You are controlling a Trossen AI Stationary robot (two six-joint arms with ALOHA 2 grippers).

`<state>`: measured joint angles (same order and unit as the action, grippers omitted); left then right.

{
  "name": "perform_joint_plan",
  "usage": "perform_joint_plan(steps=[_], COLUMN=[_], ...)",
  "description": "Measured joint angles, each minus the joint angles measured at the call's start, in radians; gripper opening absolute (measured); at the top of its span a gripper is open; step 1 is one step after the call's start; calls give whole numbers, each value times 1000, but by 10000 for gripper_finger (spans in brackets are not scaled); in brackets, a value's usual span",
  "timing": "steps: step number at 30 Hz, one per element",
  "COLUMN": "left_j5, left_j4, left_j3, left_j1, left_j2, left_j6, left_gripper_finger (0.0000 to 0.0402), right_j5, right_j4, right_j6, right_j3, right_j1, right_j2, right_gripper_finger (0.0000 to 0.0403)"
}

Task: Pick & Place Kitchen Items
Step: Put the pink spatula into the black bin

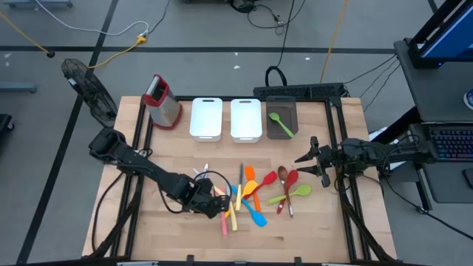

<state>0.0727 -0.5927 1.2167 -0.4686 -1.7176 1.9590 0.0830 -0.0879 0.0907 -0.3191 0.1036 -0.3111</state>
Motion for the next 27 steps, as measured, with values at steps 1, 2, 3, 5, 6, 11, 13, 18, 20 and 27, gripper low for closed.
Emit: perform_joint_plan(steps=[1,2,3,5,6,11,13,18,20,27], left_j5=[3,4,5,7,7,8,19,24,24,20], left_j4=[3,4,5,10,11,14,25,87,114,161], left_j3=[0,0,0,0,0,0,0,0,0,-1], left_j1=[1,2,2,3,3,2,3,2,4,4], left_j2=[0,0,0,0,0,-6,-16,-62,-80,-127], left_j6=[0,0,0,2,7,12,15,26,33,39], left_gripper_finger=[200,200,200,200,200,200,200,200,200,200], right_j5=[-1,-4,-5,-5,-5,-8,-8,-8,-8,-9], right_j4=[0,0,0,0,0,0,0,-34,-57,-70], right_j6=[-10,-20,-25,-25,-25,-25,-24,0,1,2], right_j3=[0,0,0,0,0,0,0,-1,-2,-1], right_j1=[0,0,0,0,0,0,0,0,0,0], right_j2=[0,0,3,15,21,73,97,141,147,151], right_gripper_finger=[132,132,132,132,132,132,132,132,132,132])
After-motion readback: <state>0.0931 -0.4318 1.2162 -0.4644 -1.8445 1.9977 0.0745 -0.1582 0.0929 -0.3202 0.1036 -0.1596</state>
